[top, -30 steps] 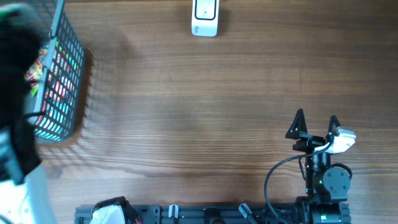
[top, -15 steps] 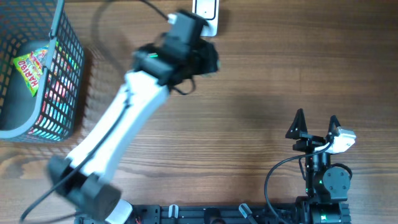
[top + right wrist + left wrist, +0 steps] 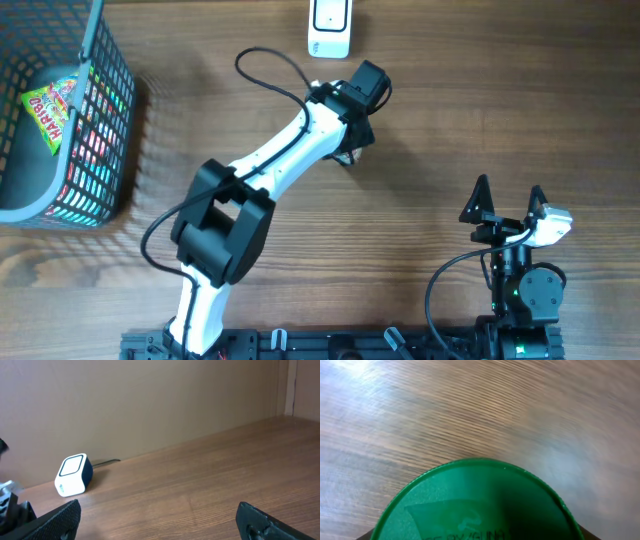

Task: Scan the item barcode
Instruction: 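Carry the jar to the table center and set it down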

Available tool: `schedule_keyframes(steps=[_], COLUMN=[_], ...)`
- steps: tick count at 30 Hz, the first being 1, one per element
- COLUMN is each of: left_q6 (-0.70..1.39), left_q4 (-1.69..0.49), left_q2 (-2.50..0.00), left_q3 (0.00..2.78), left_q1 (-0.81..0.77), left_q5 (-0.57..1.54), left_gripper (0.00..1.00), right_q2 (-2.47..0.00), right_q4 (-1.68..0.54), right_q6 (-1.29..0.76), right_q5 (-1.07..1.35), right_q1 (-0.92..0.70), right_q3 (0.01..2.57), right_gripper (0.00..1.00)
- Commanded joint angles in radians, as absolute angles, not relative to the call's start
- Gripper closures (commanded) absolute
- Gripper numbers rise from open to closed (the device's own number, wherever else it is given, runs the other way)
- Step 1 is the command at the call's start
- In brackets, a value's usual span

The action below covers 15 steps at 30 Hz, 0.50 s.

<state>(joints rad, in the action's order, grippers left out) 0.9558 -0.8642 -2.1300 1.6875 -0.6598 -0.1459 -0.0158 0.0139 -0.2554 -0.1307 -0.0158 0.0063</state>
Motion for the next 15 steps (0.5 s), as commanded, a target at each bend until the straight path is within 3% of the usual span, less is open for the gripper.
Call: schedule_keyframes(steps=[1,5,13,14,15], left_q6=[1.227,1.228,1.243,1.243,1.24], left_q4=[-0.892,-0.914,-0.925,-0.934,-0.942], left_q2=[-2.131,-2.131,-2.132,-2.132,-2.132], left_q3=[1.686,1.674,1.576,1.571,1.571], left_q1=[-0.7,-0.748,-0.81,-0.81,-0.81], left_q5=[-0.249,-0.308,-0.395,-0.403,-0.414], left_gripper=[0.4,0.34,0.31,0.26,0.13], right_q2=[-0.01,-0.01,-0.01,-0.01,-0.01], right_q4=[0.016,0.016,0.016,0.016,0.016], right_q6=[-0.239,-0.239,-0.239,-0.239,-0.238], right_q5=[-0.111,-0.111,-0.111,-0.111,-0.111], right_q1=[-0.012,-0.012,-0.012,-0.012,-0.012], right_q3=[0.006,0.006,0.006,0.006,0.006], right_gripper=[0.0,0.0,0.0,0.0,0.0])
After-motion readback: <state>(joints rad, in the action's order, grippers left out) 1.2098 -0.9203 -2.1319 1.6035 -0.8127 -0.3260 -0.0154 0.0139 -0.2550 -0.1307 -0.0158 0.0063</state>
